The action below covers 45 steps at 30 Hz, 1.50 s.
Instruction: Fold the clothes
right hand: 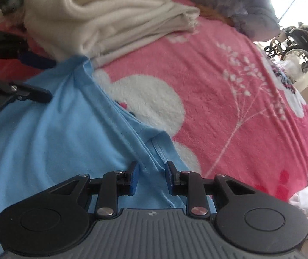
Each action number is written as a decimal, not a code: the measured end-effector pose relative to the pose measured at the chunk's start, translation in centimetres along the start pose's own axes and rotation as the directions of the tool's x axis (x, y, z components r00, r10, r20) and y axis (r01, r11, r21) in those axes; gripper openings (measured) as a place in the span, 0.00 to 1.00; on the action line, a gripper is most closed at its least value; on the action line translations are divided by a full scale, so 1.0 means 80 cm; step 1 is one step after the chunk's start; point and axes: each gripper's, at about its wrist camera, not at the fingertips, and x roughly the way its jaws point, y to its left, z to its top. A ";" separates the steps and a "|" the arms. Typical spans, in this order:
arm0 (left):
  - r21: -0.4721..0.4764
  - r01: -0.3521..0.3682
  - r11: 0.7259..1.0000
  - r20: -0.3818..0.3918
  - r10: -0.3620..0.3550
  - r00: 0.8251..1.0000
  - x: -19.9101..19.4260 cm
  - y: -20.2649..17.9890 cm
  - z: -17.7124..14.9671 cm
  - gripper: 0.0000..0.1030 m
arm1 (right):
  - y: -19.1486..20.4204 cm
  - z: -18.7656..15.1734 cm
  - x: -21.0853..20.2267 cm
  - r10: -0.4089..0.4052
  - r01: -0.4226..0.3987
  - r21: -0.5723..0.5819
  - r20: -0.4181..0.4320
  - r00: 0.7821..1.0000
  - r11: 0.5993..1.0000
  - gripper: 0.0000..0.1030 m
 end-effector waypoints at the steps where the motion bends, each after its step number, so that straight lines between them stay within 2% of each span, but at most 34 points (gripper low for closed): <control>1: -0.003 0.002 1.000 -0.001 -0.002 1.000 0.001 0.001 -0.001 0.48 | 0.001 0.002 0.002 0.001 -0.001 -0.010 -0.010 1.000 1.000 0.27; 3: -0.007 0.004 1.000 -0.003 -0.005 1.000 0.002 0.003 -0.002 0.48 | 0.003 0.005 0.005 0.001 -0.002 -0.032 -0.029 1.000 1.000 0.23; 6: -0.005 0.006 1.000 -0.001 -0.006 1.000 0.004 0.003 -0.004 0.48 | 0.014 0.007 0.005 -0.009 0.006 -0.080 -0.039 0.999 0.997 0.04; 8: -0.006 0.006 1.000 0.001 -0.006 1.000 0.005 0.003 -0.004 0.48 | 0.021 0.006 0.002 -0.033 0.030 -0.106 -0.029 0.999 0.994 0.03; 16: -0.016 0.019 1.000 0.003 -0.019 1.000 0.002 0.007 -0.005 0.48 | 0.018 0.008 -0.009 -0.102 0.103 -0.095 0.019 0.995 0.990 0.02; 23: -0.014 0.020 1.000 0.003 -0.020 1.000 0.003 0.010 -0.004 0.48 | 0.010 0.011 -0.010 -0.132 0.134 -0.058 0.033 0.991 0.989 0.02; 29: -0.008 0.006 1.000 -0.004 -0.006 1.000 0.006 0.010 -0.003 0.48 | 0.007 0.010 0.016 -0.178 0.178 0.004 0.038 0.983 0.984 0.03; 32: -0.006 -0.001 1.000 -0.005 0.001 1.000 0.004 0.009 -0.003 0.49 | -0.003 0.006 0.022 -0.170 0.162 0.136 0.051 0.984 0.977 0.04; 34: -0.010 -0.009 1.000 -0.006 0.008 1.000 0.002 0.009 -0.002 0.49 | -0.021 -0.003 0.007 -0.155 0.122 0.290 0.092 0.984 0.949 0.13; 36: -0.016 -0.017 1.000 -0.005 0.017 1.000 -0.002 0.009 -0.001 0.49 | -0.041 -0.015 -0.011 -0.159 0.084 0.431 0.140 0.977 0.898 0.32; 40: -0.038 -0.030 0.999 -0.014 0.030 0.999 -0.015 0.016 0.003 0.49 | -0.079 -0.062 -0.072 -0.221 0.014 0.682 0.217 0.951 0.731 0.35; 45: -0.101 -0.013 0.995 -0.049 0.008 0.999 -0.045 0.028 -0.001 0.49 | -0.073 -0.150 -0.170 -0.279 -0.148 0.832 0.339 0.898 0.535 0.35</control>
